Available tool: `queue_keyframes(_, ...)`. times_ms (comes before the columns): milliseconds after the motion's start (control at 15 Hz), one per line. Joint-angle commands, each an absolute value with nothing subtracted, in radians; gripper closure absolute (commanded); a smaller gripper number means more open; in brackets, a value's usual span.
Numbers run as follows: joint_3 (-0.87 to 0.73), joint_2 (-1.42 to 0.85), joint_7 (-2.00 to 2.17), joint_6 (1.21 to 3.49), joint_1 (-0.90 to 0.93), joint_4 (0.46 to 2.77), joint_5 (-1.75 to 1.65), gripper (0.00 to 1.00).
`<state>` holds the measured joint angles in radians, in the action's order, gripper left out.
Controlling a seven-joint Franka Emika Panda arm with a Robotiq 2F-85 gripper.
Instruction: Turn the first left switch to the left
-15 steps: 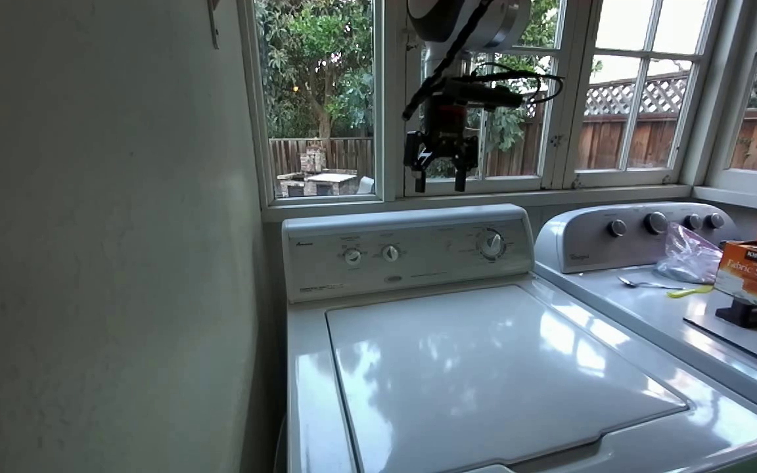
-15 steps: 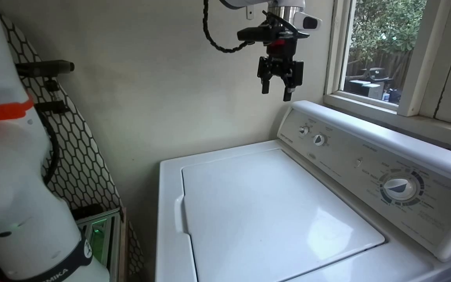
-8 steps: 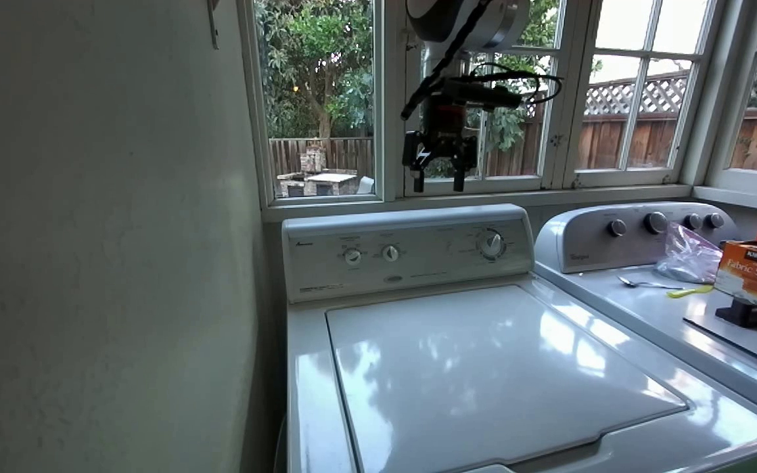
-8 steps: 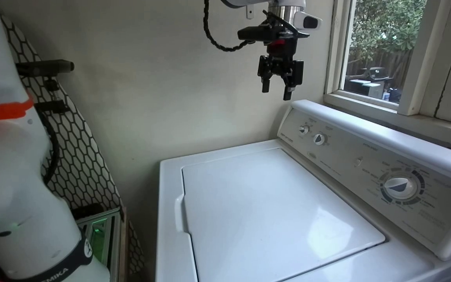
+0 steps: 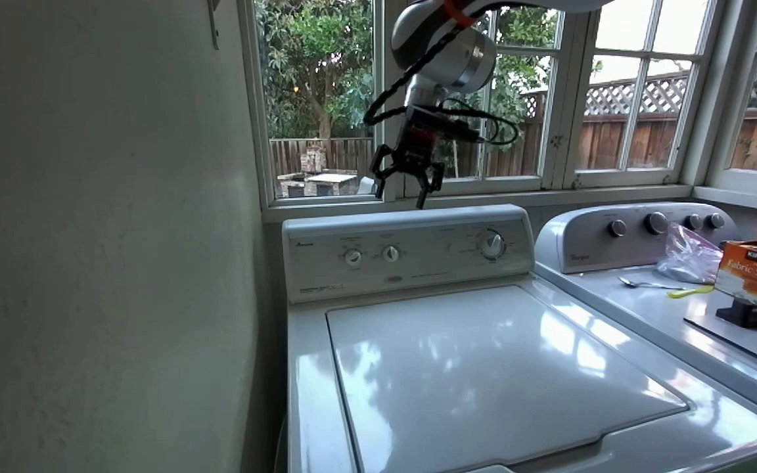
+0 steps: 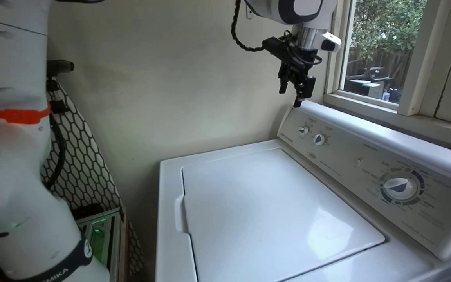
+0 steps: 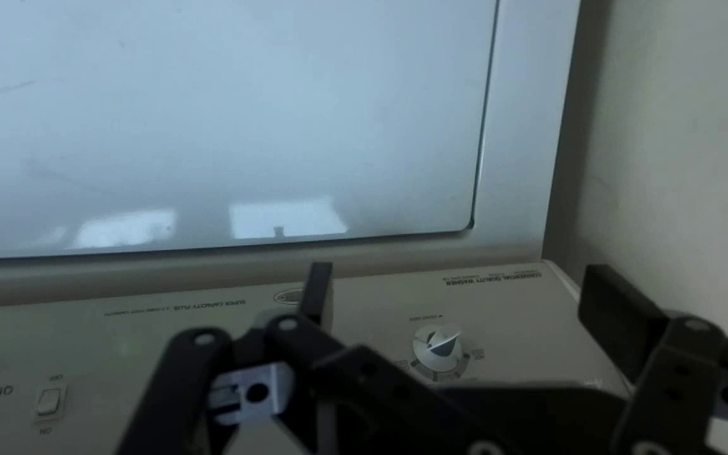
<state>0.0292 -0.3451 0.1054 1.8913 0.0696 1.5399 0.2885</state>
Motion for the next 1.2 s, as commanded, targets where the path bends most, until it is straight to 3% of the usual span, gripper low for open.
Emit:
queue_keyframes(0, 0.041, -0.376, 0.137, 1.894, 0.055, 1.517, 0.306, 0.0)
queue_keyframes(400, 0.043, -0.387, 0.139, 1.894, 0.053, 1.502, 0.309, 0.0)
queue_keyframes(1133, 0.198, -0.628, -0.14, 2.311, -0.038, 1.484, 0.891, 0.0)
